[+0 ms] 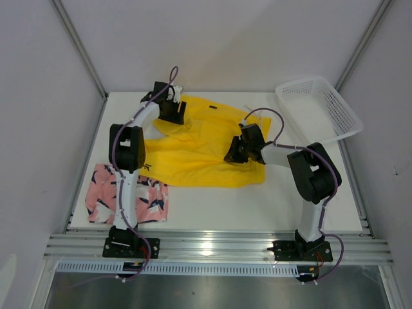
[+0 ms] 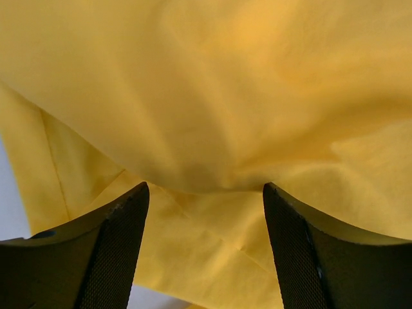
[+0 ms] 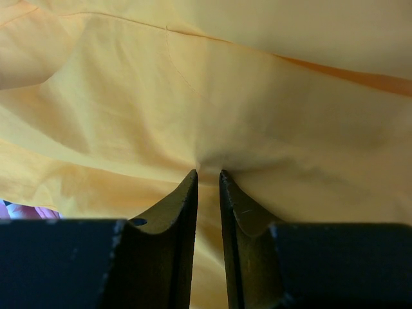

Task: Fold and stack the shorts

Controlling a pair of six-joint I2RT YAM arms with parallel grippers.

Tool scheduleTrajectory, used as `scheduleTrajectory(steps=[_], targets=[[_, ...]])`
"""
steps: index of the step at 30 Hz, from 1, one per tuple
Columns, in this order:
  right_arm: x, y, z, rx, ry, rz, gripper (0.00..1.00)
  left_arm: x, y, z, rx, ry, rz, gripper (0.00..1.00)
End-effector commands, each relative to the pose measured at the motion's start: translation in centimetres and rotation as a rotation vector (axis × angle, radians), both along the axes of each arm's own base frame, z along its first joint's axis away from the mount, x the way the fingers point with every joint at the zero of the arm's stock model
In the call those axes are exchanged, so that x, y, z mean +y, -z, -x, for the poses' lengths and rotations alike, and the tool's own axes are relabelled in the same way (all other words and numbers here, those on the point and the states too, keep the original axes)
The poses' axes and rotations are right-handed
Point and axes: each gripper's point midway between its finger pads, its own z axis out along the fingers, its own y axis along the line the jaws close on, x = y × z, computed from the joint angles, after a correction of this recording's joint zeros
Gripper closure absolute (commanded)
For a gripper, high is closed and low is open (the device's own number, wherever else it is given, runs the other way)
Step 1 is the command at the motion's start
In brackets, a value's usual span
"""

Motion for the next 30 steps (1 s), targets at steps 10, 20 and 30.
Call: scheduleTrajectory(steps=[10,20,30], targets=[[0.4,1.8,1.2,0.056,-0.046,0.03,0.79,-0.3,1.3,-0.5,0.037,0.065,0.013,0.38],[0.3,2.5,1.3,0.061,-0.042,0.046,0.8,0.1,1.7,-0.4,0.055,0.043,0.001,0.85],[-1.0,4.5,0.5,0.113,0.026,0.06,0.91,1.8,-0.9,-0.5,0.005,-0.051,-0.052,1.0]])
